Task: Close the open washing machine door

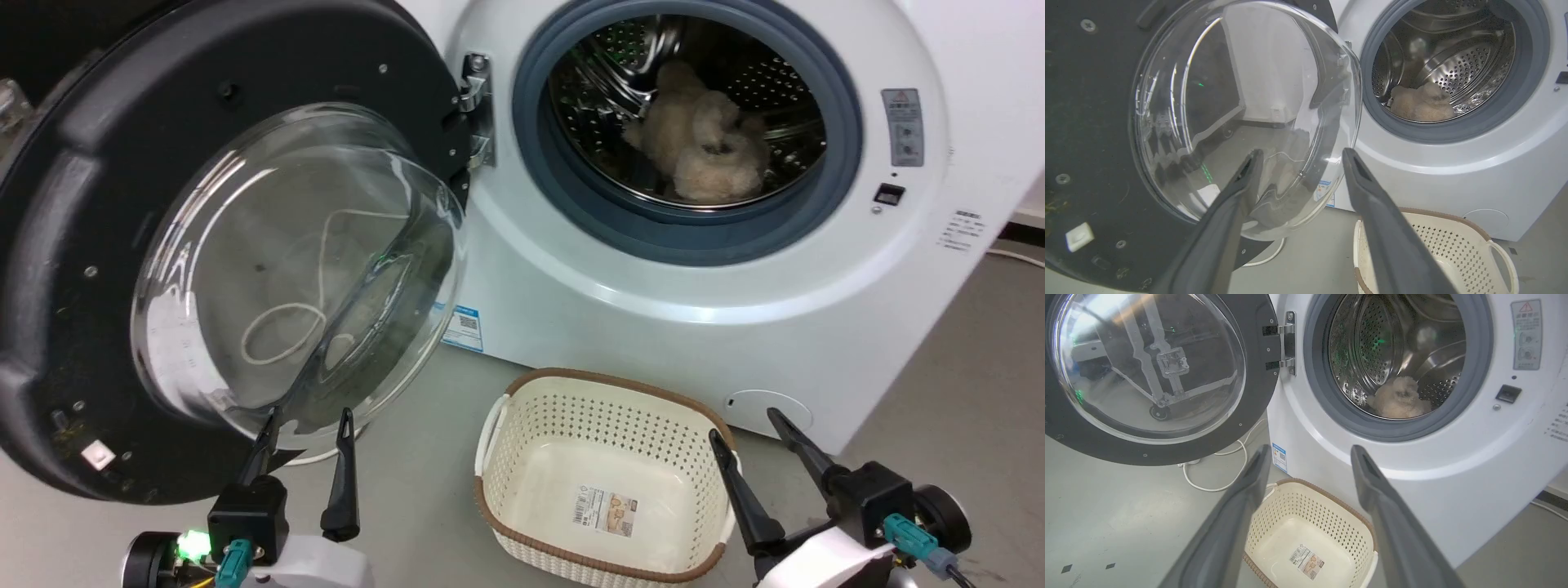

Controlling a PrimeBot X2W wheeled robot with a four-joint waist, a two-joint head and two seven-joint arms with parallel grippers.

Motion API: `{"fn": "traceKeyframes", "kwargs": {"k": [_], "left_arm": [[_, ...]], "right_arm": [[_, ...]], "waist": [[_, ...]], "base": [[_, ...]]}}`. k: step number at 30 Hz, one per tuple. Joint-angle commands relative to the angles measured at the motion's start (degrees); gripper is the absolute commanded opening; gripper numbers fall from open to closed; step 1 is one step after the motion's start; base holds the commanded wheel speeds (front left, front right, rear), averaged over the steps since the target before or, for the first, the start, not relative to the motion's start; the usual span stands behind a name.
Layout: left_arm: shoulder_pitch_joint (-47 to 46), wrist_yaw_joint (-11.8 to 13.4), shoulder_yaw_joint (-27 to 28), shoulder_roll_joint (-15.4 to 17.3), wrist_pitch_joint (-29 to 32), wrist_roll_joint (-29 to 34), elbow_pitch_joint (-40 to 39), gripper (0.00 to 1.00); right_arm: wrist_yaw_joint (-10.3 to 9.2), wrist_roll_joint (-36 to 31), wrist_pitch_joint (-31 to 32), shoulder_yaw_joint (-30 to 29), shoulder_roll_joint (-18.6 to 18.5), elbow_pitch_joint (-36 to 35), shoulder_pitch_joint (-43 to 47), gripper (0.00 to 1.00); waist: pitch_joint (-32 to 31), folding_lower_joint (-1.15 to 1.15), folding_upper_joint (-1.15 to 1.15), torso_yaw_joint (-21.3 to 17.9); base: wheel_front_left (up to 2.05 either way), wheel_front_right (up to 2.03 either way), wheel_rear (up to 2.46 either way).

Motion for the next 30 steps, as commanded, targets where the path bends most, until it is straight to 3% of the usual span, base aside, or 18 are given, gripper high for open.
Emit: {"fn": "traceKeyframes", "kwargs": {"k": [1,30], "left_arm": [[0.77,0.48,-0.10,0.36,-0.65,-0.18,-0.27,1.00],[1.58,3.22,-0.95,1.76,-4.12,-0.08,-1.44,1.00]], "right_arm": [[0.02,0.37,-0.52,0.49,-0.39,0.33,-1.08,1.00],[0.03,1.41,-3.99,3.59,-0.64,2.46,-1.04,1.00]], "waist": [[0.02,0.00,0.00,0.46],[-0.02,0.00,0.00,7.40]], "base": [[0.00,0.00,0.00],[0.00,0.00,0.00]]}}
